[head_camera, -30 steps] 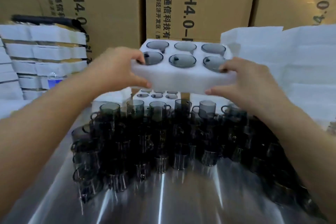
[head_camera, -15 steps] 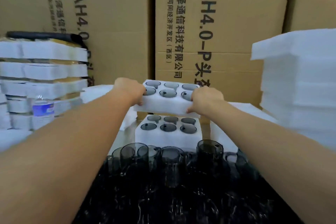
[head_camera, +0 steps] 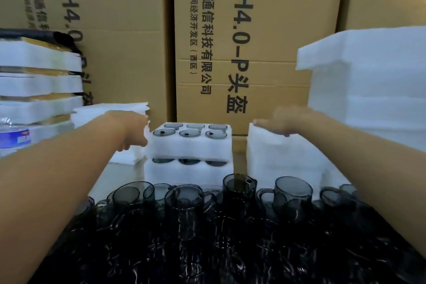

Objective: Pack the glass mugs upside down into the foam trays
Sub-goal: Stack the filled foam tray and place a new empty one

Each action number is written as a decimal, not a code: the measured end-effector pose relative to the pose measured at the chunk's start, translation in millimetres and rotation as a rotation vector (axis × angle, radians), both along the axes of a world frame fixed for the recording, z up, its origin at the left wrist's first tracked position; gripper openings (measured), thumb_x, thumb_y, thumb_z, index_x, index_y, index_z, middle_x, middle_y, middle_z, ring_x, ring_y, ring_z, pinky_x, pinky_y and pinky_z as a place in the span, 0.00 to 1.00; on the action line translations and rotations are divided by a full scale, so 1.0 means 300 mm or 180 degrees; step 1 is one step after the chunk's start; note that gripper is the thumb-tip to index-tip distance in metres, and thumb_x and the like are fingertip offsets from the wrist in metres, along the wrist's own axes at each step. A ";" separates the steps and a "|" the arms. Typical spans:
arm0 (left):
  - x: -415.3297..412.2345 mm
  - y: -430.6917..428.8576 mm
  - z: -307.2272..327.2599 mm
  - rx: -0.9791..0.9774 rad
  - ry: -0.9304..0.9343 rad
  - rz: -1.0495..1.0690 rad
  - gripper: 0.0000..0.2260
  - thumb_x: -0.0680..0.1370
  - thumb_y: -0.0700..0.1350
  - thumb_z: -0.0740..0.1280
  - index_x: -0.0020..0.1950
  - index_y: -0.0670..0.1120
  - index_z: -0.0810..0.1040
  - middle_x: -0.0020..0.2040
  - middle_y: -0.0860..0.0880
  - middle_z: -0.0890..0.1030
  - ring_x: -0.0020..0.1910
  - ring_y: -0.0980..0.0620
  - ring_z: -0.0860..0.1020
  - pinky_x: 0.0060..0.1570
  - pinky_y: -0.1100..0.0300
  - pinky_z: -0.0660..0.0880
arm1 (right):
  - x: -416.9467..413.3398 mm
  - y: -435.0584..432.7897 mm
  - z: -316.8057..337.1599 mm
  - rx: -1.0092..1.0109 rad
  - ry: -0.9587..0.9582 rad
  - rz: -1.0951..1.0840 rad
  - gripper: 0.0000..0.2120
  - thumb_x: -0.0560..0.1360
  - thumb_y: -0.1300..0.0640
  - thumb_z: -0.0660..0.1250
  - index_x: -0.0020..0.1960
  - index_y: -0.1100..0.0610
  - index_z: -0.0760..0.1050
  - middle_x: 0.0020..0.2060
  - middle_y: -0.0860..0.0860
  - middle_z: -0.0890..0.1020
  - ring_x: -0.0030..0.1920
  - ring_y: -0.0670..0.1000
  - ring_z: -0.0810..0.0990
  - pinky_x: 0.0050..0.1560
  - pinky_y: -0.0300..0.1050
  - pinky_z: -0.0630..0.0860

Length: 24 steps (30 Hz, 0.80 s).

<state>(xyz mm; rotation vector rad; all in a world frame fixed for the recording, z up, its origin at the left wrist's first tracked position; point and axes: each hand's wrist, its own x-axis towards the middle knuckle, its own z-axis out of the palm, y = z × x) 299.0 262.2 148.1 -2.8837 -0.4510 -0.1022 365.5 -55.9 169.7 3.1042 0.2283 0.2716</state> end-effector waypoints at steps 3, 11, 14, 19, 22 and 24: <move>-0.038 -0.019 0.013 0.0054 -0.0197 -0.0094 0.15 0.77 0.50 0.60 0.63 0.51 0.73 0.37 0.54 0.83 0.32 0.59 0.82 0.37 0.64 0.72 | -0.033 -0.021 -0.081 -0.0450 0.0437 -0.0150 0.36 0.72 0.28 0.55 0.60 0.58 0.74 0.54 0.53 0.79 0.43 0.54 0.78 0.49 0.47 0.74; -0.220 -0.165 0.108 0.0424 -0.0807 -0.1013 0.13 0.77 0.55 0.62 0.61 0.59 0.75 0.52 0.56 0.80 0.46 0.53 0.72 0.34 0.61 0.66 | -0.129 -0.039 -0.060 0.0466 -0.0339 0.0057 0.26 0.77 0.37 0.57 0.42 0.61 0.68 0.39 0.54 0.74 0.43 0.57 0.77 0.39 0.43 0.71; -0.319 -0.230 0.164 0.0041 -0.1147 -0.1355 0.14 0.77 0.51 0.63 0.62 0.57 0.76 0.54 0.55 0.82 0.48 0.51 0.76 0.43 0.58 0.73 | -0.212 -0.071 0.011 0.0910 -0.0812 0.0243 0.22 0.77 0.38 0.56 0.45 0.59 0.69 0.36 0.53 0.72 0.42 0.57 0.73 0.35 0.44 0.66; -0.483 -0.349 0.214 -0.1005 -0.2059 -0.1253 0.24 0.78 0.59 0.59 0.72 0.52 0.66 0.66 0.45 0.76 0.61 0.42 0.75 0.57 0.51 0.71 | -0.490 -0.157 0.105 0.2072 -0.1019 0.0795 0.17 0.73 0.42 0.59 0.39 0.56 0.66 0.37 0.51 0.73 0.42 0.59 0.81 0.39 0.46 0.68; -0.592 -0.396 0.226 -0.2206 -0.2273 -0.1146 0.33 0.74 0.67 0.56 0.75 0.53 0.58 0.72 0.45 0.69 0.68 0.43 0.69 0.62 0.50 0.66 | -0.715 -0.249 0.080 0.2303 -0.1070 0.1055 0.12 0.71 0.41 0.61 0.41 0.50 0.71 0.44 0.45 0.77 0.46 0.51 0.81 0.41 0.46 0.71; -0.690 -0.423 0.232 -0.2704 -0.2457 -0.1244 0.38 0.68 0.72 0.54 0.74 0.57 0.59 0.70 0.49 0.70 0.67 0.46 0.69 0.63 0.50 0.66 | -0.872 -0.319 0.038 0.2262 -0.1150 0.1241 0.08 0.69 0.42 0.62 0.42 0.45 0.73 0.45 0.42 0.77 0.46 0.45 0.79 0.42 0.42 0.71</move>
